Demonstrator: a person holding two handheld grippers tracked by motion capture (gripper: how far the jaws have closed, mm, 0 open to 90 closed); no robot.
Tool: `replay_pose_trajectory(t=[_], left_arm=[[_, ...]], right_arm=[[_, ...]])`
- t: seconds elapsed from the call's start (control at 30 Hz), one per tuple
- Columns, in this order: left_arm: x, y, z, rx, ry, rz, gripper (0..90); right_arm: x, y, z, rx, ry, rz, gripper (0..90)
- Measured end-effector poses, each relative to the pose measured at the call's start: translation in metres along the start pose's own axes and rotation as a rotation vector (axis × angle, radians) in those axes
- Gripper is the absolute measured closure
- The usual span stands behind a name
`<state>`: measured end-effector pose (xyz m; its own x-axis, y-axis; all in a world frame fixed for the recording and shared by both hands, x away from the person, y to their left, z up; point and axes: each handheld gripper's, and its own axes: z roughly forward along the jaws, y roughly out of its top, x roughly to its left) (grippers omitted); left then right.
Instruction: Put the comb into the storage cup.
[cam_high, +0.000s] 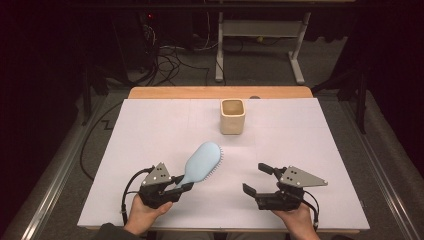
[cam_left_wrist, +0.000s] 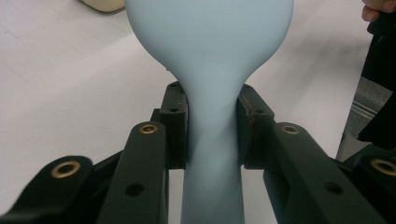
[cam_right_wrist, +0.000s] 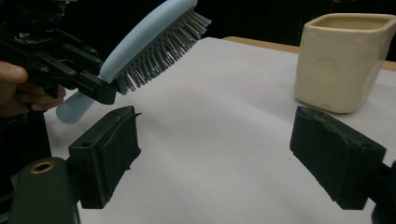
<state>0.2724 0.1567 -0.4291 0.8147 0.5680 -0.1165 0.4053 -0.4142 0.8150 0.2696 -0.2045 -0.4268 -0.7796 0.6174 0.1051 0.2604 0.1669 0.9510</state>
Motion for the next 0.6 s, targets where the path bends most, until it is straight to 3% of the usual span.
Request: replay_pose_trajectory(t=[0.6], left_arm=[[-0.004,0.002,0.004,-0.002,-0.003,0.014,69.3]], right_arm=[[0.013,0.005,0.024,0.014,0.069,0.006,16.2]])
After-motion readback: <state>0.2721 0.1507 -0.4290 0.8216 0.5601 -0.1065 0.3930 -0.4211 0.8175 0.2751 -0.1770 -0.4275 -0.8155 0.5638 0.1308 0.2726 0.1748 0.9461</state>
